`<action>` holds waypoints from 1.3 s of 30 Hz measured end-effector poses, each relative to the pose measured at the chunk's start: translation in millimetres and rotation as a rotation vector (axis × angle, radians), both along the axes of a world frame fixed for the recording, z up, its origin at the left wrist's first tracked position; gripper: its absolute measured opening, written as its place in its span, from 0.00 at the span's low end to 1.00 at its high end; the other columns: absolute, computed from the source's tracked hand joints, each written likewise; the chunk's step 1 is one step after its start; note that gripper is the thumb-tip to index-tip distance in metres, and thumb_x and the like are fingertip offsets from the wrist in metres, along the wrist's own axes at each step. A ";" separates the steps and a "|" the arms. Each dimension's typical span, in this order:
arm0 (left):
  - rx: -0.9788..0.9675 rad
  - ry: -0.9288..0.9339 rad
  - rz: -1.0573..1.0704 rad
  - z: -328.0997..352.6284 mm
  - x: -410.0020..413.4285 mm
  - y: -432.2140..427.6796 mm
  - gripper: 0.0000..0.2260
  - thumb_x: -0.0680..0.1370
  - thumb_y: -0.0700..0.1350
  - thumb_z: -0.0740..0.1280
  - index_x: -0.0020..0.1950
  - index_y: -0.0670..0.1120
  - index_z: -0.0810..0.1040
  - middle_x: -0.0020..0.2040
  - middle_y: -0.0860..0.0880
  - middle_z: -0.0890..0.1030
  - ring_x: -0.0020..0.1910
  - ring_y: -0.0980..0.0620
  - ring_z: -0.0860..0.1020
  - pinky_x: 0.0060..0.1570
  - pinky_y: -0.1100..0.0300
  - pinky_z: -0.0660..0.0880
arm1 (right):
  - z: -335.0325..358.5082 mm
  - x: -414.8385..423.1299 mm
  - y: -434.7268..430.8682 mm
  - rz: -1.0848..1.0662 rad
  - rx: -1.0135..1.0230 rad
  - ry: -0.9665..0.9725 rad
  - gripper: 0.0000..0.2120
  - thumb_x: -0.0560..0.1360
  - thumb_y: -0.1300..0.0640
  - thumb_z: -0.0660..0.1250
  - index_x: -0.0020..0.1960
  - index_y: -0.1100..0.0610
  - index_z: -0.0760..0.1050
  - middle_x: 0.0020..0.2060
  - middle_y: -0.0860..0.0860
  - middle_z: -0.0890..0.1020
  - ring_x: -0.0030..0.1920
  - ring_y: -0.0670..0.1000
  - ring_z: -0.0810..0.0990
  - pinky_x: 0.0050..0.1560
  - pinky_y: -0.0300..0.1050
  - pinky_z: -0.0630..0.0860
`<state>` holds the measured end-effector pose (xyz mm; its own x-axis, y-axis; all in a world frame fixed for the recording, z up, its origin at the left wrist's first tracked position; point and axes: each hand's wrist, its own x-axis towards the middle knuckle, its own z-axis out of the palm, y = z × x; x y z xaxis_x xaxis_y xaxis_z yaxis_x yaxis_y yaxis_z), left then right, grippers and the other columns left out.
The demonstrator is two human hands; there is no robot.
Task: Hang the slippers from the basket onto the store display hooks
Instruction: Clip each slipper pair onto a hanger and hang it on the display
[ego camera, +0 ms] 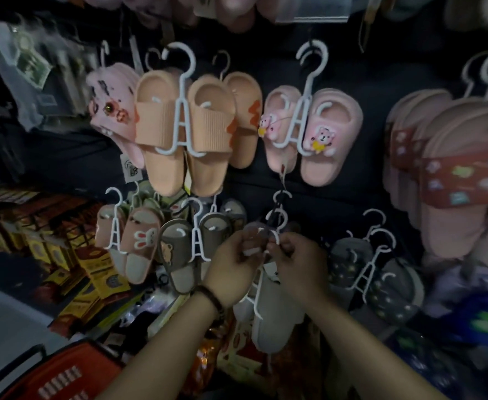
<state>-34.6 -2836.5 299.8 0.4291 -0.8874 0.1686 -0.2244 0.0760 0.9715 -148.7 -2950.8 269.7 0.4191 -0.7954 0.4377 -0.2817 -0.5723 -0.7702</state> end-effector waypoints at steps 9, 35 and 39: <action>0.112 0.054 0.090 -6.1 12.6 -21.0 0.12 0.85 0.38 0.63 0.60 0.55 0.77 0.59 0.47 0.83 0.54 0.39 0.83 0.47 0.45 0.81 | 1.9 21.3 -47.2 -0.091 0.044 0.089 0.06 0.79 0.52 0.74 0.46 0.52 0.81 0.40 0.46 0.85 0.41 0.47 0.83 0.42 0.46 0.77; 0.523 0.021 0.320 -185.7 170.3 212.2 0.06 0.82 0.40 0.67 0.57 0.45 0.82 0.48 0.46 0.87 0.45 0.47 0.85 0.45 0.51 0.82 | -159.8 187.5 181.8 0.589 0.879 0.284 0.07 0.81 0.61 0.71 0.47 0.64 0.82 0.35 0.53 0.83 0.37 0.51 0.82 0.36 0.42 0.76; 0.657 0.133 0.406 -224.9 204.0 264.4 0.08 0.83 0.42 0.67 0.62 0.46 0.79 0.48 0.46 0.87 0.42 0.44 0.86 0.37 0.53 0.81 | -206.8 233.1 217.0 0.627 0.894 0.387 0.08 0.80 0.58 0.72 0.48 0.63 0.82 0.35 0.57 0.83 0.33 0.53 0.79 0.34 0.45 0.72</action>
